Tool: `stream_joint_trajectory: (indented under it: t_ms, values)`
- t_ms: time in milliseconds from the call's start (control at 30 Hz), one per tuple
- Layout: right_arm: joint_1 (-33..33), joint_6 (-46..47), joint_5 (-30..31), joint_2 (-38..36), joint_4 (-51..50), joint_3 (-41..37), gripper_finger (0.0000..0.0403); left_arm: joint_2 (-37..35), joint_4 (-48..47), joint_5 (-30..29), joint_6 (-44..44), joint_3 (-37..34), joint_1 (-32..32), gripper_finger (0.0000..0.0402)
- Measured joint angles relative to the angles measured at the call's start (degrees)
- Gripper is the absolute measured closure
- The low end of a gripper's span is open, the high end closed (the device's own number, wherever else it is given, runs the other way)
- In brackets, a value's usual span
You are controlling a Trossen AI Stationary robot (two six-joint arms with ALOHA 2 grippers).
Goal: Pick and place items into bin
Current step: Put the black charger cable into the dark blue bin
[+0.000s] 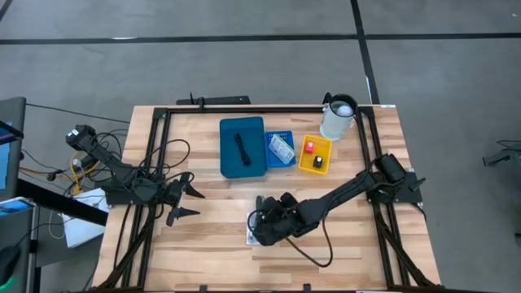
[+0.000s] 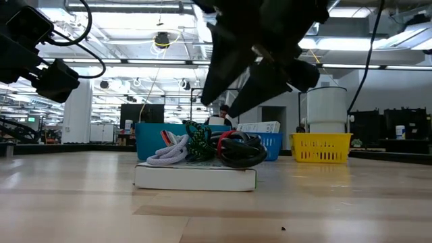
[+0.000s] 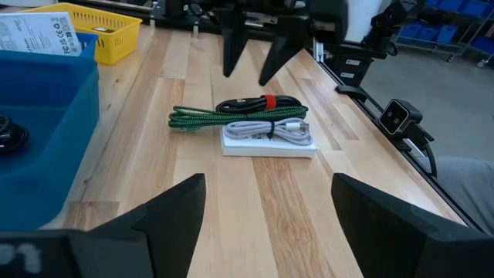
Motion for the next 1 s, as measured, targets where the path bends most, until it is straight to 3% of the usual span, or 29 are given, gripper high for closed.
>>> stream_joint_trajectory:
  t_ms: [633, 800, 1000]
  values:
    - [-0.2, 1.7, -8.0, 6.4, 3.3, 0.2, 0.0185, 0.0, 0.2, 0.0, 0.0, 0.0, 0.0, 0.0132]
    - [-0.2, 1.7, -7.5, 6.3, 3.2, 0.1, 0.0222, 0.0, 0.3, 0.0, 0.0, 0.0, 0.0, 0.0132]
    - [-0.2, 1.6, -6.9, 6.3, 3.0, 0.1, 0.0298, 0.0, 0.3, 0.0, 0.0, 0.0, 0.0, 0.0132]
